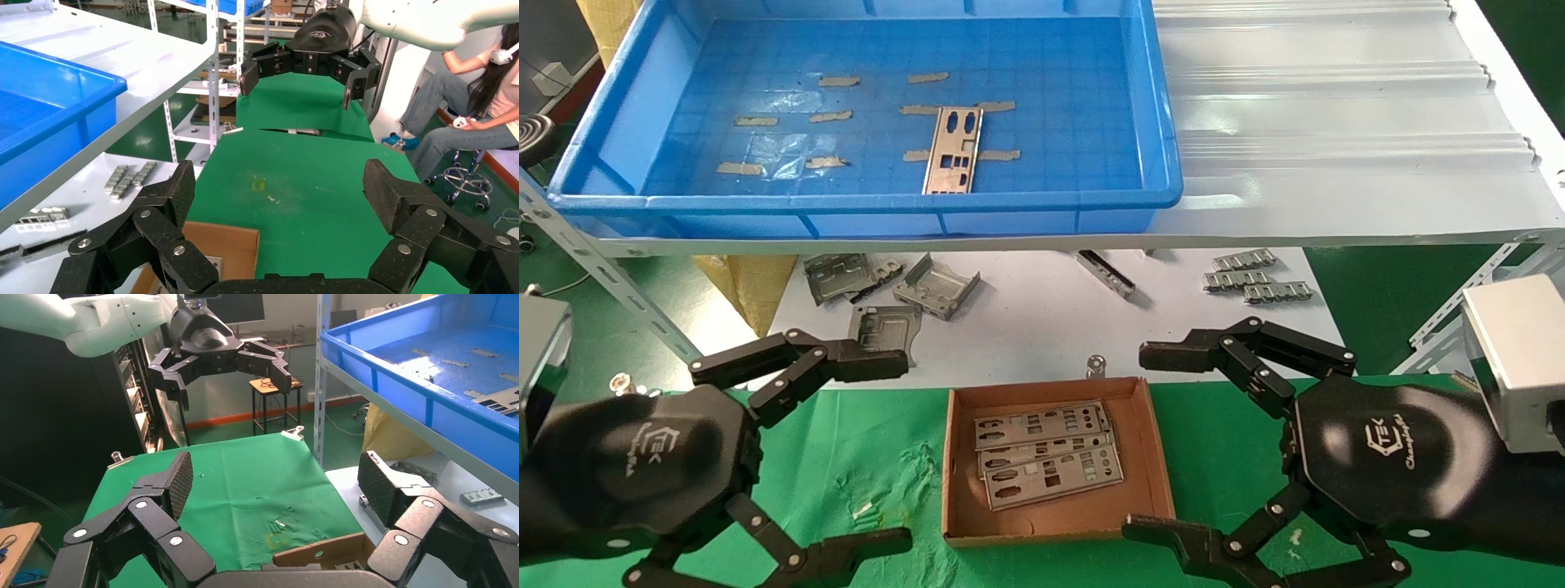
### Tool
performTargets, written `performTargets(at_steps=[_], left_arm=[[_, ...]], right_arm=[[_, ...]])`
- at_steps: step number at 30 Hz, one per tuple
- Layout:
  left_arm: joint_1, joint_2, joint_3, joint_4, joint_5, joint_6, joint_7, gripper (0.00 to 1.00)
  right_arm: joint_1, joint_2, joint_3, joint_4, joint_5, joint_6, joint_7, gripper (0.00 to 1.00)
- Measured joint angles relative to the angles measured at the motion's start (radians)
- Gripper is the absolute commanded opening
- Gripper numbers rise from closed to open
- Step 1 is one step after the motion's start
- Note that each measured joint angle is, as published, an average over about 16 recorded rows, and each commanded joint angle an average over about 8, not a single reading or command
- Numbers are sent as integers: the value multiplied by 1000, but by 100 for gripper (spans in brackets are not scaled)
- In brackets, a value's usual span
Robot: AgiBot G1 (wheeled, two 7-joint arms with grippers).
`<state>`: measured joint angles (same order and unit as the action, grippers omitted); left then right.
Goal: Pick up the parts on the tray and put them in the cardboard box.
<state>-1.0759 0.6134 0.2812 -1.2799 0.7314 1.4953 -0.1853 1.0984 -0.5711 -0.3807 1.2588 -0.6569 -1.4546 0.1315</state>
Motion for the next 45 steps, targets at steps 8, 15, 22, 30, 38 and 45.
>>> performTargets(at_steps=[8,15,22,30,38,45], left_arm=[[0,0,0,0,0,0,0,100],[0,0,0,0,0,0,0,100],[0,0,0,0,0,0,0,100],[0,0,0,0,0,0,0,100],[0,0,0,0,0,0,0,100],[0,0,0,0,0,0,0,100]], right_arm=[[0,0,0,0,0,0,0,100],[0,0,0,0,0,0,0,100],[0,0,0,0,0,0,0,100],[0,0,0,0,0,0,0,100],[0,0,0,0,0,0,0,100],[0,0,0,0,0,0,0,100]])
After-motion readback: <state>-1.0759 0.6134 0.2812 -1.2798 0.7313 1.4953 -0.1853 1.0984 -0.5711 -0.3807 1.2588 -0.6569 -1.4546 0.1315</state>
